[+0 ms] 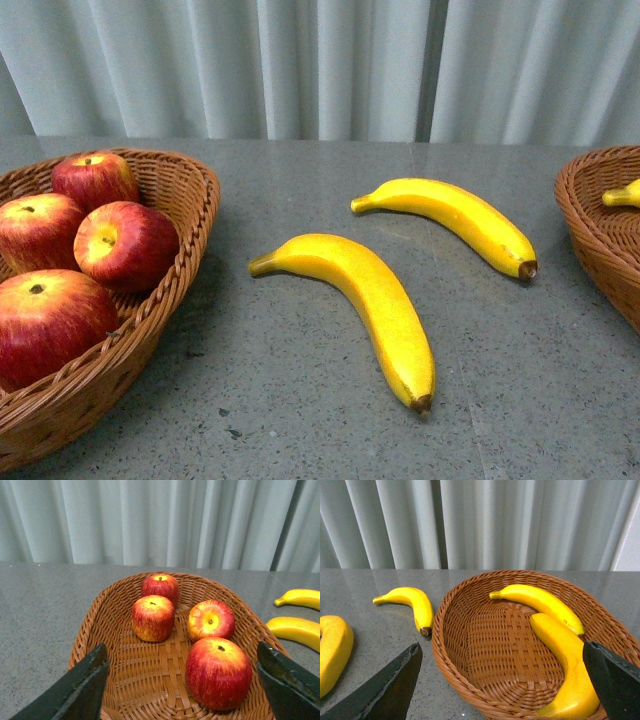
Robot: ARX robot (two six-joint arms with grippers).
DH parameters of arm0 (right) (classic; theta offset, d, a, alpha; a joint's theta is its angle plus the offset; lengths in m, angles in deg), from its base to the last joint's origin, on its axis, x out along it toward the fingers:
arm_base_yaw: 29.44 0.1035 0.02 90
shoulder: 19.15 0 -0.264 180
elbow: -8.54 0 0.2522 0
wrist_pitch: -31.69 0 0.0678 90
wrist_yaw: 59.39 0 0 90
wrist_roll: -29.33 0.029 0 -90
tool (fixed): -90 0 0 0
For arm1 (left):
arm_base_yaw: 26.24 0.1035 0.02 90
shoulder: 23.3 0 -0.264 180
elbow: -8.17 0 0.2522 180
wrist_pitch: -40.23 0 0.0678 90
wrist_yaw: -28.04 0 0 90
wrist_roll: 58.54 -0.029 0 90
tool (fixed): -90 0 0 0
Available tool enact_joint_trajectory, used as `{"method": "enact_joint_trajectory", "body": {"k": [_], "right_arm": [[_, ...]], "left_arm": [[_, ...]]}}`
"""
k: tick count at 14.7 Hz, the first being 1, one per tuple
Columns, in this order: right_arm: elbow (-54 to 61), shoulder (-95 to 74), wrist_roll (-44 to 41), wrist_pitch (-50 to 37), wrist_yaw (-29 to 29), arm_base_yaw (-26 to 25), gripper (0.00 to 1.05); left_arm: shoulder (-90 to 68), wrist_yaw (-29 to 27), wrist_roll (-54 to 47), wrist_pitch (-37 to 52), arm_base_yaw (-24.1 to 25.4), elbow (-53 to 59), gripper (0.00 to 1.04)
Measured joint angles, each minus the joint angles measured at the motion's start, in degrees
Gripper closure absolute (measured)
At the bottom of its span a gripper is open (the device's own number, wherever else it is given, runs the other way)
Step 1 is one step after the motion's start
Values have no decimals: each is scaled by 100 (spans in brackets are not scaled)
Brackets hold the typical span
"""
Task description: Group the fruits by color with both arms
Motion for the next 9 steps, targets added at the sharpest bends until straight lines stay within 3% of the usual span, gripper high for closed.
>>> {"method": "enact_joint_trajectory", "body": {"k": [1, 9], "right_arm": [[0, 0, 0, 0, 0, 0, 7], [0, 0, 0, -2, 0, 0, 7]], "left_arm": [[0, 0, -2, -2, 0, 0, 7], [0, 0, -11, -2, 0, 0, 7]]}}
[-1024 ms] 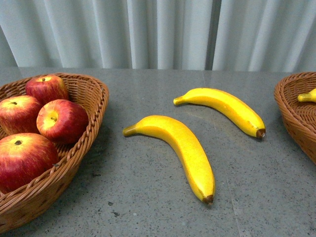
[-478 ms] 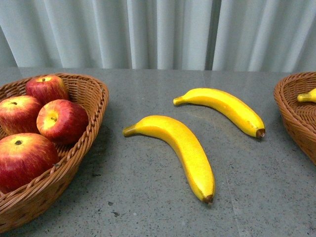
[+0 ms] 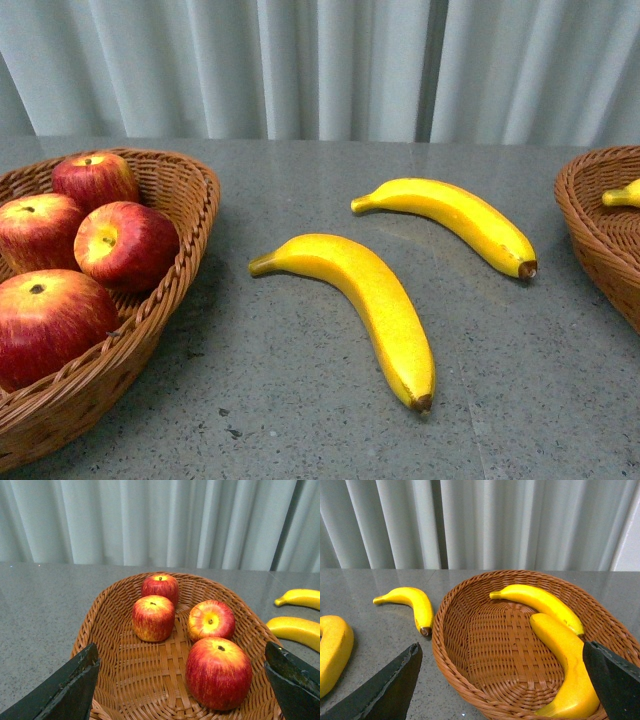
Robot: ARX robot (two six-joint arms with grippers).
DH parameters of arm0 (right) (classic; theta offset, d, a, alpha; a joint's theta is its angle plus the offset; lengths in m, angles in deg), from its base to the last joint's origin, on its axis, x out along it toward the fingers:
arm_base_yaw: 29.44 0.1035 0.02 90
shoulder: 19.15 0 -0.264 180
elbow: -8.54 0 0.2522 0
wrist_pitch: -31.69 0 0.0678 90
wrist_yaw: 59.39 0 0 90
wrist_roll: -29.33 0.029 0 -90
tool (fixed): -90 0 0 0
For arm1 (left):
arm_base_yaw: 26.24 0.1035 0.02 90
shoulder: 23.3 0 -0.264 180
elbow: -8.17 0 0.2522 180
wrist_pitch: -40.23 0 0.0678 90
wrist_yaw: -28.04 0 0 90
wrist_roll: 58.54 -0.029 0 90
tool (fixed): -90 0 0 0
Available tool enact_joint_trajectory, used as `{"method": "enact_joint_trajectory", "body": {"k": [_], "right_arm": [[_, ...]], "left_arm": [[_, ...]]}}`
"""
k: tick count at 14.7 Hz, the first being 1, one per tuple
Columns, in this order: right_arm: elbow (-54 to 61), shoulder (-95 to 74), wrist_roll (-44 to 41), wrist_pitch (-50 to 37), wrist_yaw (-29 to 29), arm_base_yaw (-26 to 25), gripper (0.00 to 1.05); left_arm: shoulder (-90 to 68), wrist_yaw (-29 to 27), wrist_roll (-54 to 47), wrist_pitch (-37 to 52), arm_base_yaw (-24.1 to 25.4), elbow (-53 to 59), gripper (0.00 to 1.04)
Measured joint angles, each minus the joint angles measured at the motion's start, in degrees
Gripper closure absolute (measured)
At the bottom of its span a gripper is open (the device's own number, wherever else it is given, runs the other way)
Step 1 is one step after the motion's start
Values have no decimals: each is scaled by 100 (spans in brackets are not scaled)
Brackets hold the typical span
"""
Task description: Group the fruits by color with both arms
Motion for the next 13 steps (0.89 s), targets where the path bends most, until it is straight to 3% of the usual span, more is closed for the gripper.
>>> {"method": "enact_joint_trajectory", "body": {"k": [7, 8, 9, 13], "right_arm": [[-4, -15, 68, 46, 120, -42, 7], [-109, -815, 728, -345, 1193, -472, 7], [-299, -1606, 1073, -1134, 1438, -361, 7], [-1910, -5246, 1314, -3888, 970, 946, 7]], "left_arm": [[0, 0, -9, 0, 0, 0, 7], [0, 4, -11, 4, 0, 0, 7], [0, 2, -11, 0, 0, 0, 7], [0, 2, -11, 2, 0, 0, 7]]}}
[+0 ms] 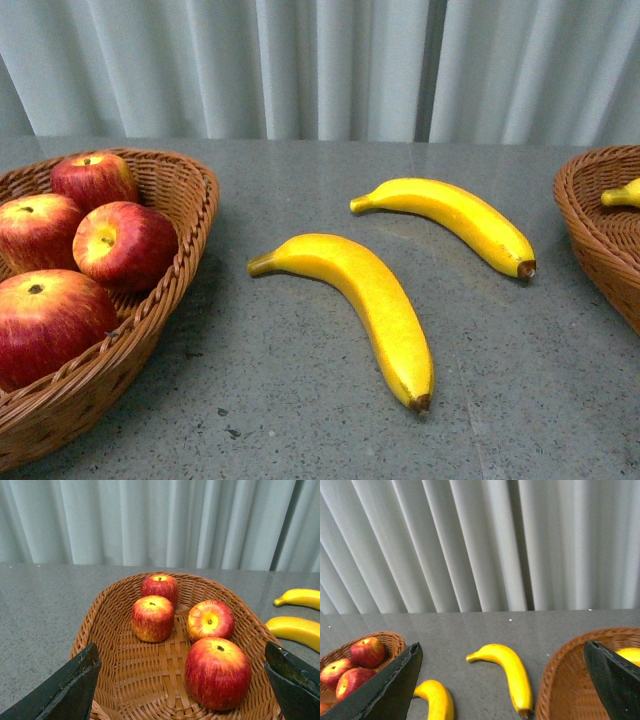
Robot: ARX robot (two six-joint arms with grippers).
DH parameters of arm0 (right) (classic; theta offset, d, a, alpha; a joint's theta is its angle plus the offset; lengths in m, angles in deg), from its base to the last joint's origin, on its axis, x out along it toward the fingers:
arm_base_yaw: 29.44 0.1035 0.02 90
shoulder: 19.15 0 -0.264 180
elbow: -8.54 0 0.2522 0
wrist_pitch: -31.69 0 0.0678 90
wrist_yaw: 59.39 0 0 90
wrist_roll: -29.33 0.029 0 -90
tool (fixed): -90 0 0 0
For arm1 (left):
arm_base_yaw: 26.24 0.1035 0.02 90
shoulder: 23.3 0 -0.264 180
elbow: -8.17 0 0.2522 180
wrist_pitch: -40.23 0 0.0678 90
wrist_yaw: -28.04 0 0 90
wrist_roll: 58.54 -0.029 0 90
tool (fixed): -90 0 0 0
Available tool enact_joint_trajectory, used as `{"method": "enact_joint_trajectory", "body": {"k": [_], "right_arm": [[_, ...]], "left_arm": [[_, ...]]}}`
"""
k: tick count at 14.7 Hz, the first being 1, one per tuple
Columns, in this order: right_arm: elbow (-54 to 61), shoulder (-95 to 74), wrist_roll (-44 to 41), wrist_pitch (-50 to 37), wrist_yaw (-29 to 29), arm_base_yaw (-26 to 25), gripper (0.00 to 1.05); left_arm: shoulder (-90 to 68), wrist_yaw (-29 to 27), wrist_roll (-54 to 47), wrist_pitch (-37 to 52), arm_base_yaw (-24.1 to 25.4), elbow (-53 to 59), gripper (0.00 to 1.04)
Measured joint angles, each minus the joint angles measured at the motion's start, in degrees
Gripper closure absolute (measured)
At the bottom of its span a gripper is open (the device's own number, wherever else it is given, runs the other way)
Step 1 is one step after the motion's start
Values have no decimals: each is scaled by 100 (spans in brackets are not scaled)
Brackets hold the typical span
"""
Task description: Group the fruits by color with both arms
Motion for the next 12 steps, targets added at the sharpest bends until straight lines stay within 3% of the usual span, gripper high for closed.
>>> {"method": "enact_joint_trajectory", "body": {"k": [2, 5, 8, 12], "right_arm": [[-1545, -2090, -140, 50, -140, 748, 7], [-3495, -4076, -297, 1486, -92, 1475, 7], [-3875, -4415, -787, 2647, 52, 1886, 7], [-3864, -4664, -1292, 3543, 15, 1797, 7]], "left_arm": [[0, 0, 0, 0, 0, 0, 7], [0, -2, 0, 0, 0, 0, 7], [0, 0, 0, 0, 0, 0, 7], [0, 0, 2, 0, 0, 0, 7]]}}
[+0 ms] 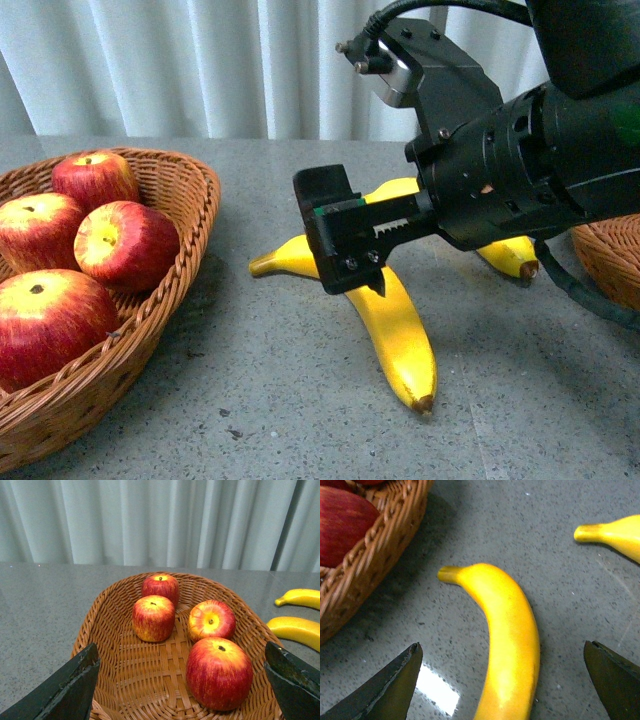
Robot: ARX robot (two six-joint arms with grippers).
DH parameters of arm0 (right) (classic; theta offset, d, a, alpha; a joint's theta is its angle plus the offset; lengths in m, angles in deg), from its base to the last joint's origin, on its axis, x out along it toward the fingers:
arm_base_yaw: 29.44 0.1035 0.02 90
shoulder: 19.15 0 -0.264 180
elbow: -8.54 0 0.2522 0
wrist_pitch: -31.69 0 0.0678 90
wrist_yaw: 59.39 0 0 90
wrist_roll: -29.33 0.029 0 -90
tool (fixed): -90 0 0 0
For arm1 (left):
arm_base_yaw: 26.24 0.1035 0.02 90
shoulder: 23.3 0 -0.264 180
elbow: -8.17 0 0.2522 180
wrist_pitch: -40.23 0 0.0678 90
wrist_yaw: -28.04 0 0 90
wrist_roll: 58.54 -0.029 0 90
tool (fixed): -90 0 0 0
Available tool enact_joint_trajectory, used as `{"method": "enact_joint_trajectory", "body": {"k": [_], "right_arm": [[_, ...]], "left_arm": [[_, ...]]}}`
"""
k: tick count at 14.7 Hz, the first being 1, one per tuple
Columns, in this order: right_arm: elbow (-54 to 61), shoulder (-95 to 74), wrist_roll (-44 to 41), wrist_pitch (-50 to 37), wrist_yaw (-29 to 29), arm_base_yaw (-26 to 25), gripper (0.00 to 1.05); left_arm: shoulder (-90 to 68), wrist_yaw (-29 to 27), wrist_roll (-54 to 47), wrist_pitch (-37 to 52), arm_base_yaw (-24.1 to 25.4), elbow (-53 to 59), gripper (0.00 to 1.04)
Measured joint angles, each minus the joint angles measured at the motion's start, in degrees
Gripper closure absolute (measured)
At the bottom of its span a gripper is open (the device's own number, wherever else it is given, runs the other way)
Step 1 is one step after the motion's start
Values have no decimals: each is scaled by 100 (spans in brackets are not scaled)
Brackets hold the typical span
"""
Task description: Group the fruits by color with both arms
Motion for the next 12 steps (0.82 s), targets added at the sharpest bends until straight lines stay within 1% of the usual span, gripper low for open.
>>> {"method": "enact_joint_trajectory", "body": {"k": [3, 9, 10, 12], "right_arm": [[24, -199, -264, 356, -131, -48, 7], [249, -424, -505, 262, -326, 120, 7], [289, -459, -535, 243, -348, 153, 13], [323, -468, -605, 136, -389, 184, 33]], "left_arm": [[0, 0, -2, 0, 0, 0, 7], [0, -2, 0, 0, 0, 0, 7], [0, 0, -2, 0, 0, 0, 7], [0, 0, 0, 0, 0, 0, 7]]}}
